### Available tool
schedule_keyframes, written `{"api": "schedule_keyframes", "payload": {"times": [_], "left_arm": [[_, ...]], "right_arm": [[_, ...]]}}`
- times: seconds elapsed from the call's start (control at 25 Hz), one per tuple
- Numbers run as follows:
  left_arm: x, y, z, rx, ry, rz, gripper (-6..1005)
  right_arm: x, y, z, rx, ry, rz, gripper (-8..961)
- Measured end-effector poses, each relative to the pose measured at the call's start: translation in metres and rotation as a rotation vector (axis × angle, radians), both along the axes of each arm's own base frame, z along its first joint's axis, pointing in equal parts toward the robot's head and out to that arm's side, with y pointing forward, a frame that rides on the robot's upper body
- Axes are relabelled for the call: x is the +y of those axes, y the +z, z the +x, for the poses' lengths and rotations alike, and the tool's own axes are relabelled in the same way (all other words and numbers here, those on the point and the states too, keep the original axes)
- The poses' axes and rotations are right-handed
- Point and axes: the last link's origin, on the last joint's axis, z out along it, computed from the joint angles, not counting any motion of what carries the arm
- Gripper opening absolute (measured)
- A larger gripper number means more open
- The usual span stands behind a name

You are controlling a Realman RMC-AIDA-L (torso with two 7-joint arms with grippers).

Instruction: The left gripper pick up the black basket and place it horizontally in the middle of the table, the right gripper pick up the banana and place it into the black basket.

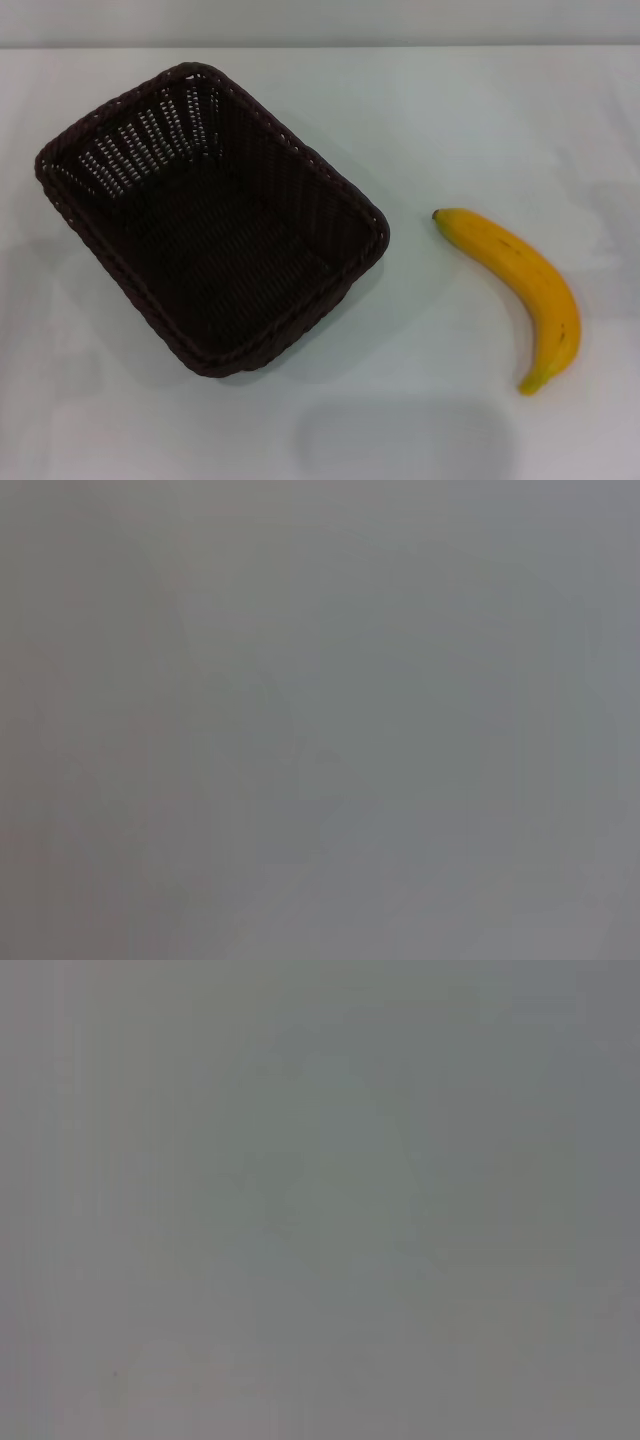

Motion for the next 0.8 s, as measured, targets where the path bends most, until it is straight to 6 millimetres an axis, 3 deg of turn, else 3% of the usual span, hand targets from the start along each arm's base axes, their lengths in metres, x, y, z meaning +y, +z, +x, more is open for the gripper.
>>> {"api": "schedule_keyframes", "payload": {"times": [0.56, 0.72, 0.8], "left_arm": [[-0.007, 0.005, 0.002, -0.016, -0.021, 0.052, 870], [-0.005, 0.016, -0.003, -0.183, -0.075, 0.079, 869], [-0.002, 0.032, -0.008, -0.282, -0.137, 0.053, 866]], "right_arm": [[0.0, 0.0, 0.0, 0.0, 0.001, 0.001, 857], [0.0, 0.0, 0.0, 0.0, 0.001, 0.001, 856], [0.0, 0.001, 0.0, 0.0, 0.0, 0.003, 856]]}}
